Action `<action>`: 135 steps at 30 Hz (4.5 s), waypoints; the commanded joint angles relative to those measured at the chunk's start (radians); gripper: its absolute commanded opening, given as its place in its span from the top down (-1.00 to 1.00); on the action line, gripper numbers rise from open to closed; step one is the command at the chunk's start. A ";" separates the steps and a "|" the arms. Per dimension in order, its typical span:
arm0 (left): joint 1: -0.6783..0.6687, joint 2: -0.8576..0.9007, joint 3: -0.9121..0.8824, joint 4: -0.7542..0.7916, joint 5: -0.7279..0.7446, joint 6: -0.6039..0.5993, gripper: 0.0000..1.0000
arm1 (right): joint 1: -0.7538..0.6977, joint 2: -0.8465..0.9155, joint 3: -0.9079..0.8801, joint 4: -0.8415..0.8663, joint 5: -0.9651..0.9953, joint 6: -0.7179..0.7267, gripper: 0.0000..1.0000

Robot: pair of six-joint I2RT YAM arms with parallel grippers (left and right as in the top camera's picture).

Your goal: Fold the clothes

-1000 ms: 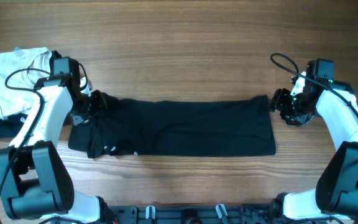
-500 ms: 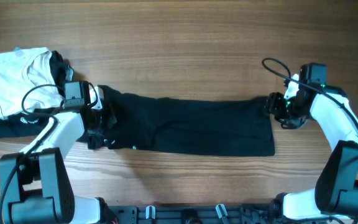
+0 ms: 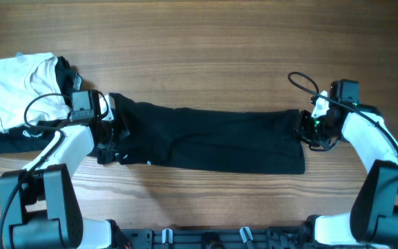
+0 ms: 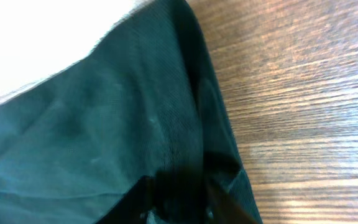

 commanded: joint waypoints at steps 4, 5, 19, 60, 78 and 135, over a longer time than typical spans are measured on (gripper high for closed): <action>-0.002 0.055 -0.043 -0.012 -0.097 -0.013 0.88 | 0.002 -0.053 0.039 0.000 -0.023 -0.001 0.36; -0.002 0.055 -0.043 -0.012 -0.097 -0.013 0.88 | 0.002 -0.053 0.039 -0.003 -0.023 0.001 0.44; -0.002 0.055 -0.043 -0.020 -0.097 -0.013 0.88 | 0.002 -0.045 -0.097 0.112 -0.017 0.076 0.75; -0.002 -0.262 0.118 -0.286 -0.021 -0.011 -0.01 | -0.180 0.092 -0.090 -0.070 -0.217 -0.168 -0.46; -0.002 -0.422 0.118 -0.290 -0.021 -0.012 -0.11 | -0.119 0.111 -0.166 0.040 -0.222 -0.165 -0.08; -0.002 -0.422 0.118 -0.302 -0.021 -0.012 -0.13 | 0.469 -0.085 0.069 0.166 -0.074 0.437 0.91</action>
